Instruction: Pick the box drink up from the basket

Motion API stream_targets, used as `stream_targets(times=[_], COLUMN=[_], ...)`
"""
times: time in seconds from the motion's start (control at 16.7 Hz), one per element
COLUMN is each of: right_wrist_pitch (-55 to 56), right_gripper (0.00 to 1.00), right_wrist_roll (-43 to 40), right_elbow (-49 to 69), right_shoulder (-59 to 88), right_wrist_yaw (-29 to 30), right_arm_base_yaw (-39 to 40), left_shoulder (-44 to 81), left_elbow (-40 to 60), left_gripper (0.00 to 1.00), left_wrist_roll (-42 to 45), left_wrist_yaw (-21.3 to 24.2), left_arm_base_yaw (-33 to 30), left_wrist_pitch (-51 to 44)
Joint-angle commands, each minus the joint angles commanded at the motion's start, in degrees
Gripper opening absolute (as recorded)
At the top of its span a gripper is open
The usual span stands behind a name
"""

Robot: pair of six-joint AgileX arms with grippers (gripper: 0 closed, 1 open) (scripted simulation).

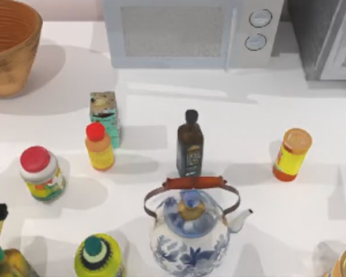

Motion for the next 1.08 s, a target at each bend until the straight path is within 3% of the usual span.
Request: stream_targets(times=[0.24,0.78,1.08], right_wrist_pitch=[0.0,0.0,0.0], right_gripper=[1.00,1.00,1.00], right_wrist_roll=[0.0,0.0,0.0], right_elbow=[0.0,0.0,0.0], right_shoulder=[0.0,0.0,0.0], right_wrist_yaw=[0.0,0.0,0.0], right_arm_base_yaw=[0.0,0.0,0.0], left_shoulder=[5.7,31.3,41.8], left_elbow=[0.5,5.1,6.6], left_gripper=[0.00,0.00,0.00], left_wrist_roll=[0.1,1.6,1.8], left_wrist_yaw=[-6.2,-36.5,-48.4], left_arm_base_yaw=[-2.1,-12.5,-16.8], left_wrist_pitch=[4.6,28.0,37.4])
